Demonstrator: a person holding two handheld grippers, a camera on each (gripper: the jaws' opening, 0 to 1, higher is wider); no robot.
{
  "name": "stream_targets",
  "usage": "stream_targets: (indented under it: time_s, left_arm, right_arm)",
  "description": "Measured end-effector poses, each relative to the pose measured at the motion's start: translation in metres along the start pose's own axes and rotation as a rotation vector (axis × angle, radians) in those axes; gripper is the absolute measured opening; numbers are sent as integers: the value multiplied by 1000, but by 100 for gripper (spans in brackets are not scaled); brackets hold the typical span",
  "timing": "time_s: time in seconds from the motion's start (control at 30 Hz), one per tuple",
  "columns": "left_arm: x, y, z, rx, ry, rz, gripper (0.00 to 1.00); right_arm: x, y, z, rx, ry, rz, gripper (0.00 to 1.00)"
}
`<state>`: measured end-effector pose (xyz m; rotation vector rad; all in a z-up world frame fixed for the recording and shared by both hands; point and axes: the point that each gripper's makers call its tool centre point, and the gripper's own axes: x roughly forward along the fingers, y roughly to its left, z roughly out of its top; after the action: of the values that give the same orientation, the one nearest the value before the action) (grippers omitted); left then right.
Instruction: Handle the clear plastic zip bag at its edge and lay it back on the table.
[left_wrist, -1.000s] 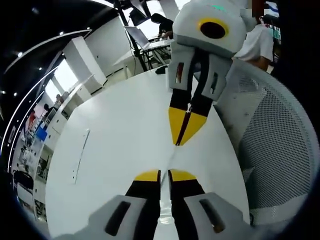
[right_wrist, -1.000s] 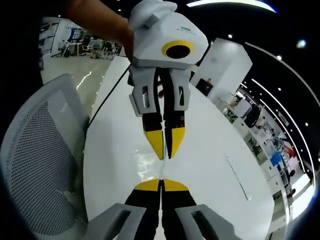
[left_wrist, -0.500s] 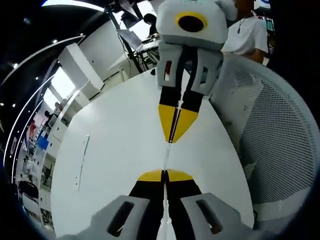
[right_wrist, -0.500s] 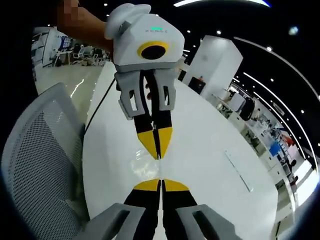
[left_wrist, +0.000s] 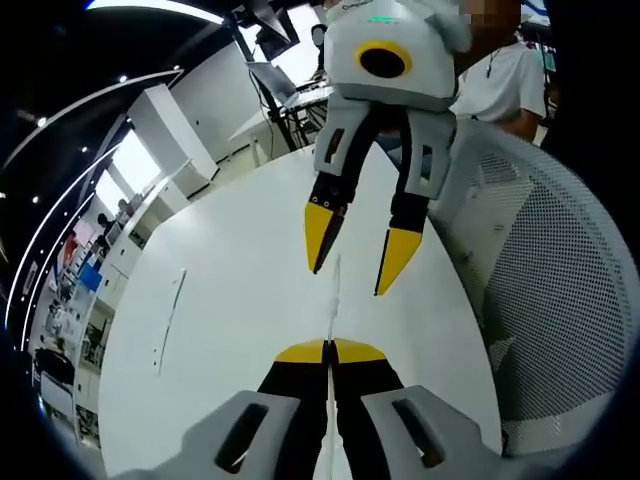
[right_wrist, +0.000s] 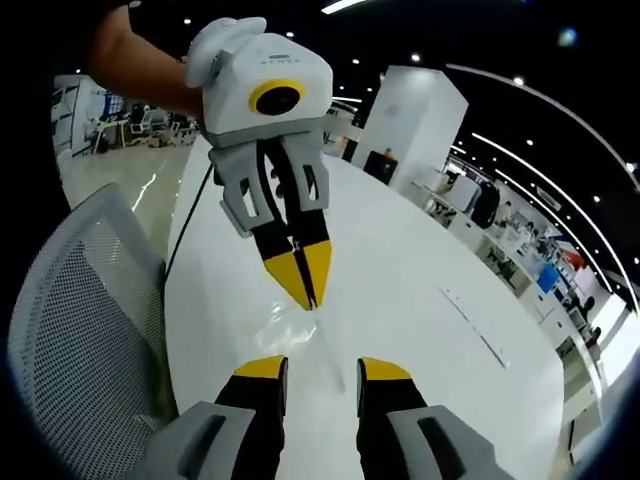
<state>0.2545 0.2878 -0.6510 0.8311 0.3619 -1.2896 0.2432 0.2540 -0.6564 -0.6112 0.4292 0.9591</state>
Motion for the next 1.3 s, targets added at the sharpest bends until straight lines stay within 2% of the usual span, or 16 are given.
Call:
stream_targets:
  time_s: [0.33, 0.47, 0.73, 1.0, 1.3]
  left_arm:
    - [-6, 2, 1, -44, -20, 45, 0]
    - [-8, -1, 1, -53, -22, 55, 0]
    - [-9, -9, 1, -70, -39, 64, 0]
    - [-8, -17, 6, -79, -57, 69, 0]
    - [-8, -17, 6, -87, -60, 59, 0]
  right_arm:
    - [-4, -8, 4, 79, -29, -23, 24]
    - [-4, -8, 6, 81, -36, -23, 23]
    - [-1, -3, 11, 41, -48, -8, 17]
    - [3, 6, 8, -20, -34, 24, 5]
    - [3, 16, 7, -108, -16, 52, 0]
